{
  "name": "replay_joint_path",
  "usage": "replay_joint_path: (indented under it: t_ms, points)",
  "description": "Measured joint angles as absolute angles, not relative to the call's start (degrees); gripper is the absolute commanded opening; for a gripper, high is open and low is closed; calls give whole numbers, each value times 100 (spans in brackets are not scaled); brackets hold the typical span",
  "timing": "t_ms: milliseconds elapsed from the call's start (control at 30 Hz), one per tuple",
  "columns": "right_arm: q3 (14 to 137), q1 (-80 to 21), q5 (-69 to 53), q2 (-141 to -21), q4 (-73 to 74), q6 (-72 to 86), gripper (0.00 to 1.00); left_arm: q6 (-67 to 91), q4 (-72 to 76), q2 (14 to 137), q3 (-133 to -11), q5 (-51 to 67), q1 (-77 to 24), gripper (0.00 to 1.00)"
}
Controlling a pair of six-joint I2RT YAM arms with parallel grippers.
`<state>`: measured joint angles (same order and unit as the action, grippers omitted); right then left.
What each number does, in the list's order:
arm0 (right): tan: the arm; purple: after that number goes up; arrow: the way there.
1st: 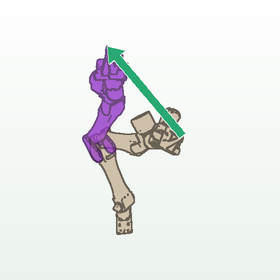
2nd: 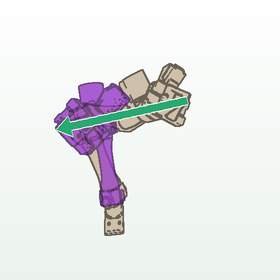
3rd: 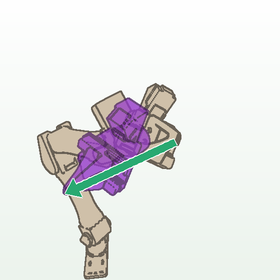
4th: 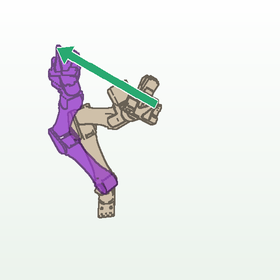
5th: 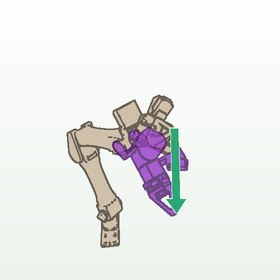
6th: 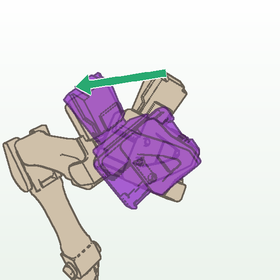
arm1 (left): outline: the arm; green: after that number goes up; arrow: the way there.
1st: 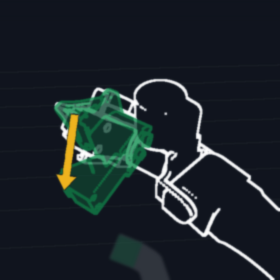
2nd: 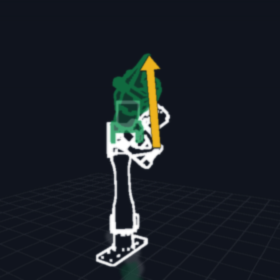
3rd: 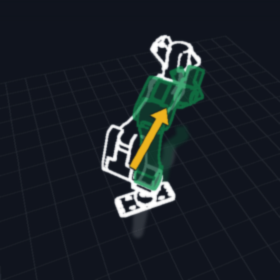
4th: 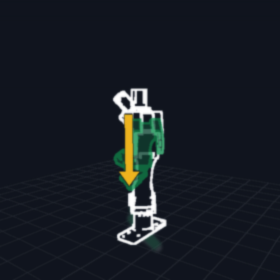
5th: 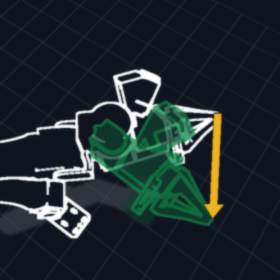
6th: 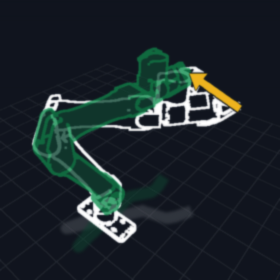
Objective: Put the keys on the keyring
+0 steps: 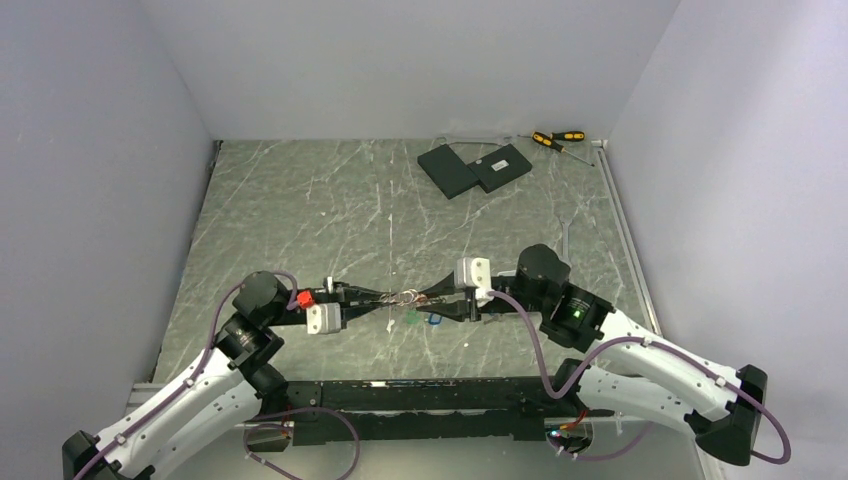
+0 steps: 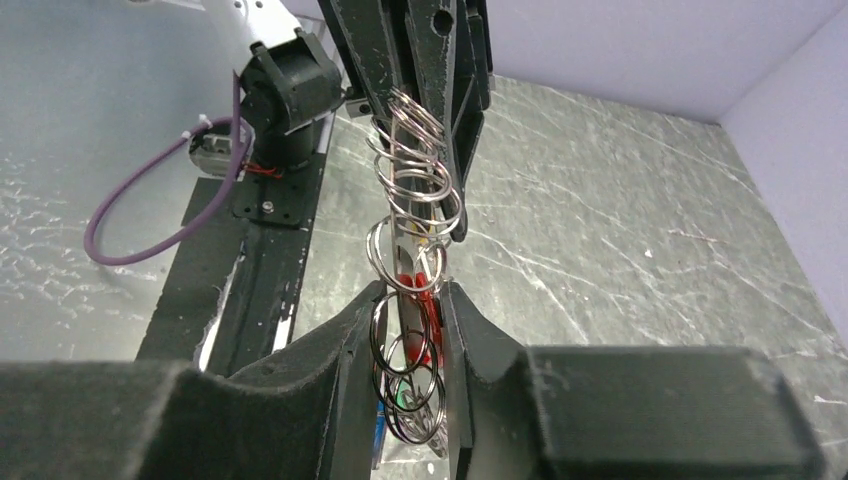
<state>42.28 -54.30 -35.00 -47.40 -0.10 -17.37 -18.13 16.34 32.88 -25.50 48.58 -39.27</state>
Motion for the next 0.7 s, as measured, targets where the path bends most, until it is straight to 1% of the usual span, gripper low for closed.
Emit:
replay_joint_path:
  t_ms: [167,267,433,467,533,700]
  points:
    - [4338,-5424,-3658,-4744,-1,-1686,37,-1874,1490,3343,-2550,4718,-3929,0]
    - [4436,-5424,-3747,-4742,-3,-1678,39,-1879,1406,3404,-2550,4626,-3924,0]
    - [4547,-5424,-3828,-4757,12,-1667,36,-1876,1326,3448,-2550,4517,-3920,0]
    - [4569,-5424,-3826,-4775,30,-1667,38,-1876,1323,3448,-2550,4510,-3920,0]
    - [4589,-5424,-3819,-4812,54,-1671,47,-1874,1317,3441,-2550,4506,-3920,0]
    - [4602,-5424,-3597,-4842,342,-1741,48,-1874,1297,3406,-2550,4462,-3918,0]
